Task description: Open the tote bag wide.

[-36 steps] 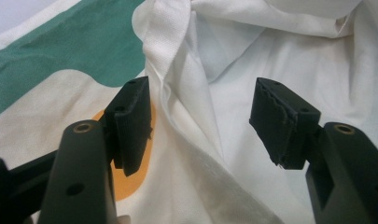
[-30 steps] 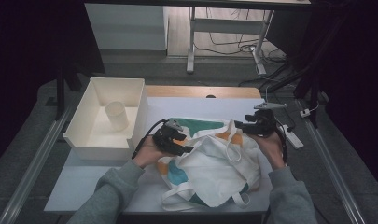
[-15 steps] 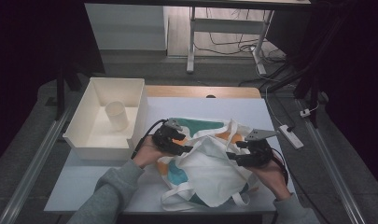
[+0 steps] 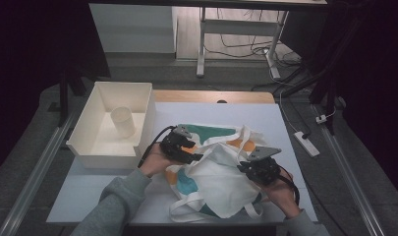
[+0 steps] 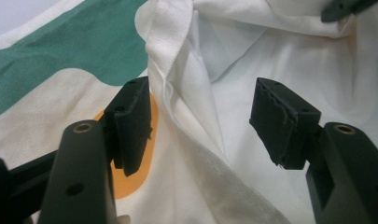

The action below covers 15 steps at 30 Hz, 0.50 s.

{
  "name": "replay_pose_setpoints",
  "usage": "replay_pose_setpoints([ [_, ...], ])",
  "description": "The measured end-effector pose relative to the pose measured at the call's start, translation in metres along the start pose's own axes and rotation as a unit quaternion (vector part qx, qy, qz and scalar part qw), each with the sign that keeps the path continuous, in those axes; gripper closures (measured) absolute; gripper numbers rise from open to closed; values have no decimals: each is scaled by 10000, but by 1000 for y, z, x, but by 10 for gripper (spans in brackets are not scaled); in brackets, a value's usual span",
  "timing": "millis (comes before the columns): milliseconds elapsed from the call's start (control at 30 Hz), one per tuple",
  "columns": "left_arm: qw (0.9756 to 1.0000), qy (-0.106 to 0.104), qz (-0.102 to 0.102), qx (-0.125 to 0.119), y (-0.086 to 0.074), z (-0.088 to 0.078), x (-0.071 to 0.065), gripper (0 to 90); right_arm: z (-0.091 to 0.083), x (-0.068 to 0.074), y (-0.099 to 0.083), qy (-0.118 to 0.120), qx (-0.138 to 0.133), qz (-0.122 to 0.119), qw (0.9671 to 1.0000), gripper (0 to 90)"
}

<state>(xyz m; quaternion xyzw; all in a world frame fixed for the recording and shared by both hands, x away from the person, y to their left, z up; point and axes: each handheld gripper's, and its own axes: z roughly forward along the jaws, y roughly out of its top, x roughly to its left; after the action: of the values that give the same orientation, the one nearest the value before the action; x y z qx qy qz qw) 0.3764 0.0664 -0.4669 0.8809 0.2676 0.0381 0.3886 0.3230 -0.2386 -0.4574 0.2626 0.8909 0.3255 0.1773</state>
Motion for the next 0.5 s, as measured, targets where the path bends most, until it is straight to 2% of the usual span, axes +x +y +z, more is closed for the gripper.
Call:
replay_pose_setpoints([
  [100, 10000, 3, -3, -14, 0, 0, 0, 382, -2, -4, 0, 13, -86, 86, 9999, 864],
  [333, 10000, 17, -5, -21, 0, -1, -1, 379, -5, -9, 4, -66, -256, 115, 9996, 865],
  [500, 10000, 18, -10, -14, 0, -1, 0, 379, -8, -14, 8, -233, -349, 83, 9991, 865],
])
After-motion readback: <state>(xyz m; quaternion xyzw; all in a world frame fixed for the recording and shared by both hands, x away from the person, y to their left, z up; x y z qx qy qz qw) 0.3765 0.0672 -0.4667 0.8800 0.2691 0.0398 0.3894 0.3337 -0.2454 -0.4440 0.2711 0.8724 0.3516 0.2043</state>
